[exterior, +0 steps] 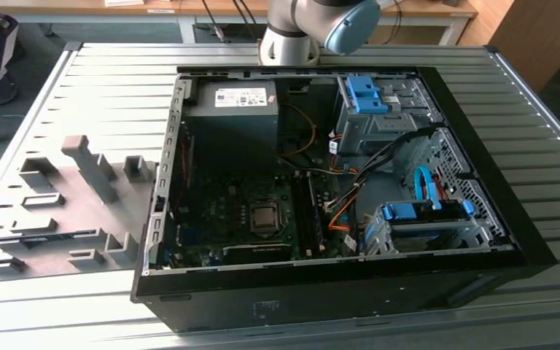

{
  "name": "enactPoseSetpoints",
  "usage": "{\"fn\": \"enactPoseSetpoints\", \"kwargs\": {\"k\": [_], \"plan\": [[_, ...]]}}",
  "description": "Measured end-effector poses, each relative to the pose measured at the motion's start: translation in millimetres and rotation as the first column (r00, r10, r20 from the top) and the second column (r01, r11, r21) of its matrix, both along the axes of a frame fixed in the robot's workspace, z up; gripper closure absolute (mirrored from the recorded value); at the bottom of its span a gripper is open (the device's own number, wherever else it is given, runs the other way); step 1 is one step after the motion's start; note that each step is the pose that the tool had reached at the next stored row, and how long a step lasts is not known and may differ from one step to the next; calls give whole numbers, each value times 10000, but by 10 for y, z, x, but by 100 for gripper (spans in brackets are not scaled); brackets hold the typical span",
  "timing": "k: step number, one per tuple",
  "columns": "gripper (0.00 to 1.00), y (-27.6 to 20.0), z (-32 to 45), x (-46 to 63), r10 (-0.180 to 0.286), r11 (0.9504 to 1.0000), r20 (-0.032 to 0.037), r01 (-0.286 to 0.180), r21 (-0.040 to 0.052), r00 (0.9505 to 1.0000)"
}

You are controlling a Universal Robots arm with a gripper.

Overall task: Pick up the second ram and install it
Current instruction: 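Reach for the second ram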

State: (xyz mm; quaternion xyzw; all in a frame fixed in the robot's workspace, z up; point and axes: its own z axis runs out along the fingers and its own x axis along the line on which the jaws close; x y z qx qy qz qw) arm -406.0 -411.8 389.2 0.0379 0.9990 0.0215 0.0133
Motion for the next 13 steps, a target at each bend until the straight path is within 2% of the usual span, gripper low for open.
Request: {"fn": "enactPoseSetpoints", "kwargs": {"k": [5,13], "plan": [[90,-76,-39,-42,1,10000,0,-1,-2,10000],[90,-158,-101,-109,-1,10000,1,1,-10,10000]]}}
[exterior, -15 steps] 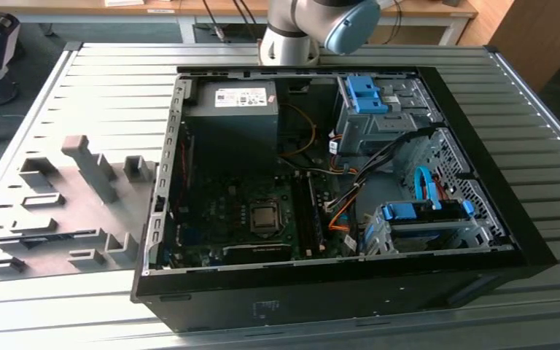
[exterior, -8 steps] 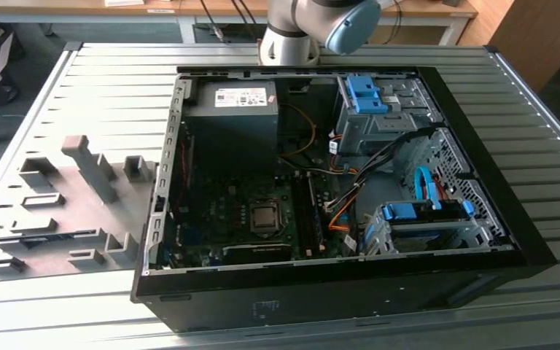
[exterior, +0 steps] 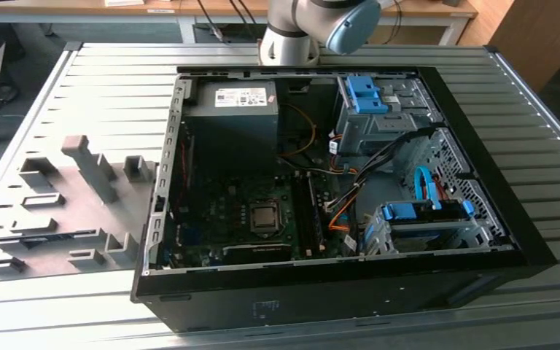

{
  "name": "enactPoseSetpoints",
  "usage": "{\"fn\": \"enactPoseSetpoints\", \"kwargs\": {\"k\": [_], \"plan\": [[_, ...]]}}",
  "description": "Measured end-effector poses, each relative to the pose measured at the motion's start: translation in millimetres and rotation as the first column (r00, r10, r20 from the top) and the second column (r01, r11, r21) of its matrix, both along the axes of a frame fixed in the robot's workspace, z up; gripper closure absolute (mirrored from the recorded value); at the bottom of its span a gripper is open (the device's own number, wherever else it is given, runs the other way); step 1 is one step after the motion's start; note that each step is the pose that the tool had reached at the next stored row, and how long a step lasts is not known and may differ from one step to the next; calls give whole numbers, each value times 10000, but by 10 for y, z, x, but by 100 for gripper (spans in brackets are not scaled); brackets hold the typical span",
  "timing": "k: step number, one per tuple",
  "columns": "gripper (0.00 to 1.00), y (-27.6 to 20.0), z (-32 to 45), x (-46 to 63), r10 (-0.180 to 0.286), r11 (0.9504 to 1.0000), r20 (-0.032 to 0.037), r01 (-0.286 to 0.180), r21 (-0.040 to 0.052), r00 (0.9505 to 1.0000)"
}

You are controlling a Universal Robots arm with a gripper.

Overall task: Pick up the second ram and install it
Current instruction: 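Reach for the second ram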

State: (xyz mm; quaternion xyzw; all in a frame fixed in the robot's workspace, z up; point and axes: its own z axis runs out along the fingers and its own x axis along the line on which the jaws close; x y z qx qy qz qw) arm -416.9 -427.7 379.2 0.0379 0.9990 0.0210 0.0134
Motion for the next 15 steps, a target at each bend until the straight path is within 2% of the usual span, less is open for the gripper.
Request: {"fn": "enactPoseSetpoints", "kwargs": {"k": [7,15], "plan": [[90,-35,-75,-37,1,10000,0,-1,-1,10000],[90,-53,-201,-50,1,10000,0,-1,-1,10000]]}}
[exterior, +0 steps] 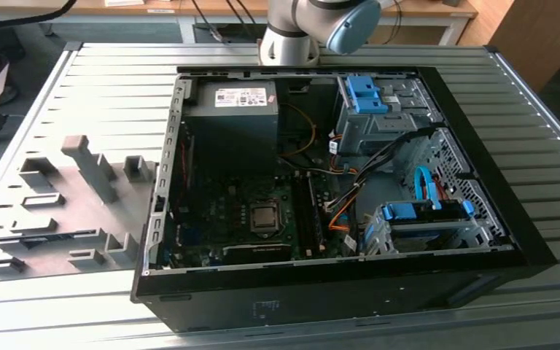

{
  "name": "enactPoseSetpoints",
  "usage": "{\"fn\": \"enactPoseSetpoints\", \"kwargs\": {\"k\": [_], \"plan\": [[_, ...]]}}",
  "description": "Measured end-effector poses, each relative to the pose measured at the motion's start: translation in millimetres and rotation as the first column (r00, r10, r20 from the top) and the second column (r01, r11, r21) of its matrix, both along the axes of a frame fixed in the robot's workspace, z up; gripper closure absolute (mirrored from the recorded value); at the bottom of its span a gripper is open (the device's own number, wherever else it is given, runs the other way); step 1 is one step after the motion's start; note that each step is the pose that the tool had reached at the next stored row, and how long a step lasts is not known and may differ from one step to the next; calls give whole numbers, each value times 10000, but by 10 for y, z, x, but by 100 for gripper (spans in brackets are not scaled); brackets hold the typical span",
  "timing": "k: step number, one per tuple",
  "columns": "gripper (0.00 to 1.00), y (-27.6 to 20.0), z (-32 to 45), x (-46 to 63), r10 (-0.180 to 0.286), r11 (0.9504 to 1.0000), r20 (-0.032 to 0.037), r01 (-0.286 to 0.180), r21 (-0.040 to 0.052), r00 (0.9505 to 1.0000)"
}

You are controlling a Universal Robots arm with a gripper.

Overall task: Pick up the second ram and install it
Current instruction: 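Reach for the second ram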

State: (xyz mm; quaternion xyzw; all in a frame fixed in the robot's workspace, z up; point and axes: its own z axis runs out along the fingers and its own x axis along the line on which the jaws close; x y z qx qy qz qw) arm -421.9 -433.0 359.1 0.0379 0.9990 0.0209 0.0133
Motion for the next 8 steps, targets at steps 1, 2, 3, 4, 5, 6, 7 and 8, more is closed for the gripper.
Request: {"fn": "enactPoseSetpoints", "kwargs": {"k": [1,2,3,4,5,6,7,8], "plan": [[90,0,-18,0,1,10000,0,-1,0,10000],[90,0,-36,0,0,10000,0,0,-1,10000],[90,0,-55,0,1,10000,-1,-1,-2,10000],[90,-1,-73,0,1,10000,-1,-1,-2,10000],[90,0,-91,0,1,10000,-1,-1,-3,10000],[90,0,-110,0,0,10000,0,0,-2,10000],[90,0,-128,0,1,10000,0,-1,-3,10000],[90,0,-145,0,1,10000,-1,-1,-5,10000]]}}
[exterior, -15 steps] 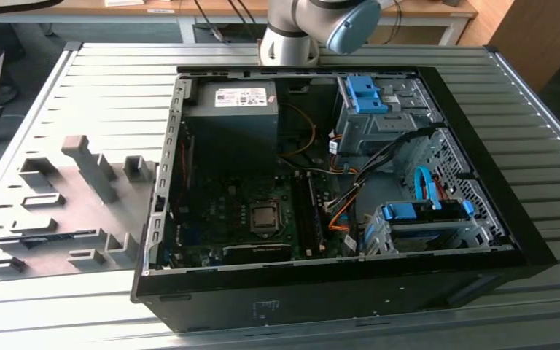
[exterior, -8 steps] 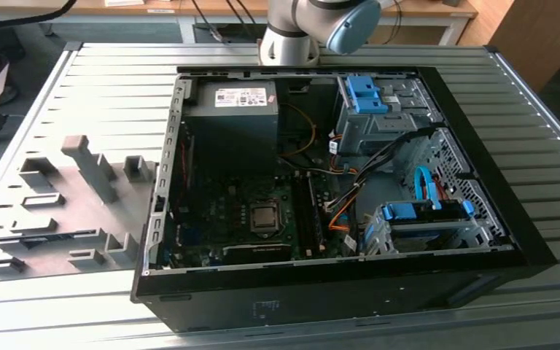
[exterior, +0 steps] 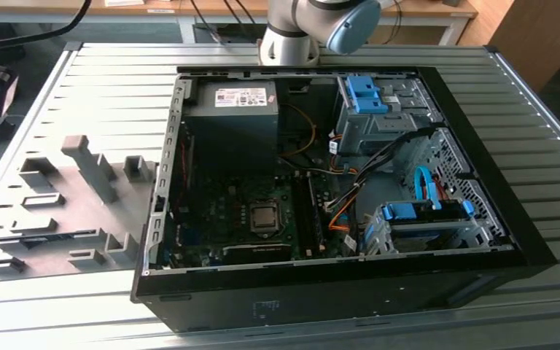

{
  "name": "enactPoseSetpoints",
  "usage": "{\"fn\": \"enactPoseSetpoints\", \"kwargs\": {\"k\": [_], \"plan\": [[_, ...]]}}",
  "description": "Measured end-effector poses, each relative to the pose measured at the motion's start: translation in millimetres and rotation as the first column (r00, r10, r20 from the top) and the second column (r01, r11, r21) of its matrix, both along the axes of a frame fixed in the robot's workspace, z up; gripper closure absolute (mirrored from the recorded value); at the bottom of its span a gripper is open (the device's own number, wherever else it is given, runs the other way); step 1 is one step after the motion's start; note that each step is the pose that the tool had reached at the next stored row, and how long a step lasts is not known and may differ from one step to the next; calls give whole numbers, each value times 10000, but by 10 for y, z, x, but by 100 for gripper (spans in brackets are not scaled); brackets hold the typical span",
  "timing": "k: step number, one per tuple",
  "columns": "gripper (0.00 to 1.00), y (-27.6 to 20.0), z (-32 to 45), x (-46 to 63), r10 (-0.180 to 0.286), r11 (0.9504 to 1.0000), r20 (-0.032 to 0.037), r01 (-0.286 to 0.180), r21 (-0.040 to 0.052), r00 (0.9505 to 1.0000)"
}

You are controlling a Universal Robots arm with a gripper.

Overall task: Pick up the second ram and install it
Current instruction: 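Reach for the second ram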

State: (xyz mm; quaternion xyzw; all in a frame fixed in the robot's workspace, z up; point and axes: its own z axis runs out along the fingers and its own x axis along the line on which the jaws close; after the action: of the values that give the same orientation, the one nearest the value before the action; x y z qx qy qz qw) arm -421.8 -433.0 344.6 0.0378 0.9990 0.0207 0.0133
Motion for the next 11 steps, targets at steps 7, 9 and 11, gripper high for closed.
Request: {"fn": "enactPoseSetpoints", "kwargs": {"k": [7,9,11], "plan": [[90,0,-117,-1,0,10000,0,0,-4,10000],[90,0,-151,-1,0,10000,0,0,-4,10000],[90,0,-184,-1,0,10000,0,0,-4,10000]]}}
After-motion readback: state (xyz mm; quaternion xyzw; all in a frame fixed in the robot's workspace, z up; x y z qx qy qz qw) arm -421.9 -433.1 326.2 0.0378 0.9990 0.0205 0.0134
